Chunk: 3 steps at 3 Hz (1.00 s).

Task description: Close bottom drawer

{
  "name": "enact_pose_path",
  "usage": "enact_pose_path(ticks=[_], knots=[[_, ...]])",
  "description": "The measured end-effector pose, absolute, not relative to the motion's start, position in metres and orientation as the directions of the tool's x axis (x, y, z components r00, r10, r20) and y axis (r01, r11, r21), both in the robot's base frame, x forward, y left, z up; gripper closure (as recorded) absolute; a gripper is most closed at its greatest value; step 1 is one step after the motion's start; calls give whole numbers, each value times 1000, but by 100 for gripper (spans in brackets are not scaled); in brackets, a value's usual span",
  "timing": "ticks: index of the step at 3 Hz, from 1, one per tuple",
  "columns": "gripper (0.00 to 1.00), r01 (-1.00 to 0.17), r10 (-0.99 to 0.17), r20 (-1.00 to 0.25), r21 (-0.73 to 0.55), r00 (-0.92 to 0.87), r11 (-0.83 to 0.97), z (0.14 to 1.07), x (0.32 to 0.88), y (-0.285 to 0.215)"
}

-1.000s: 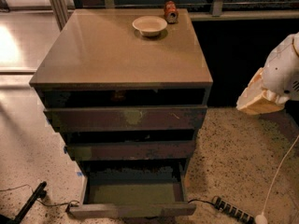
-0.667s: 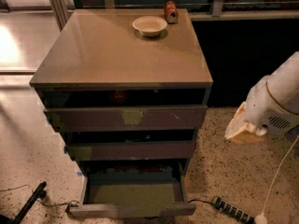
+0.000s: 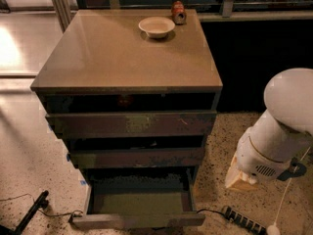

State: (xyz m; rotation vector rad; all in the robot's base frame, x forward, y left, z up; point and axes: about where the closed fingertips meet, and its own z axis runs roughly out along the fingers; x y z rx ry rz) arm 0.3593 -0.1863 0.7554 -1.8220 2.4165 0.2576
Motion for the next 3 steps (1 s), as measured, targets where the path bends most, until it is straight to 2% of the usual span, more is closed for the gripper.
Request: enact_pose_path(ticks=[3], knots=[[100, -955, -947, -146, 115, -288, 273, 709, 355, -187]])
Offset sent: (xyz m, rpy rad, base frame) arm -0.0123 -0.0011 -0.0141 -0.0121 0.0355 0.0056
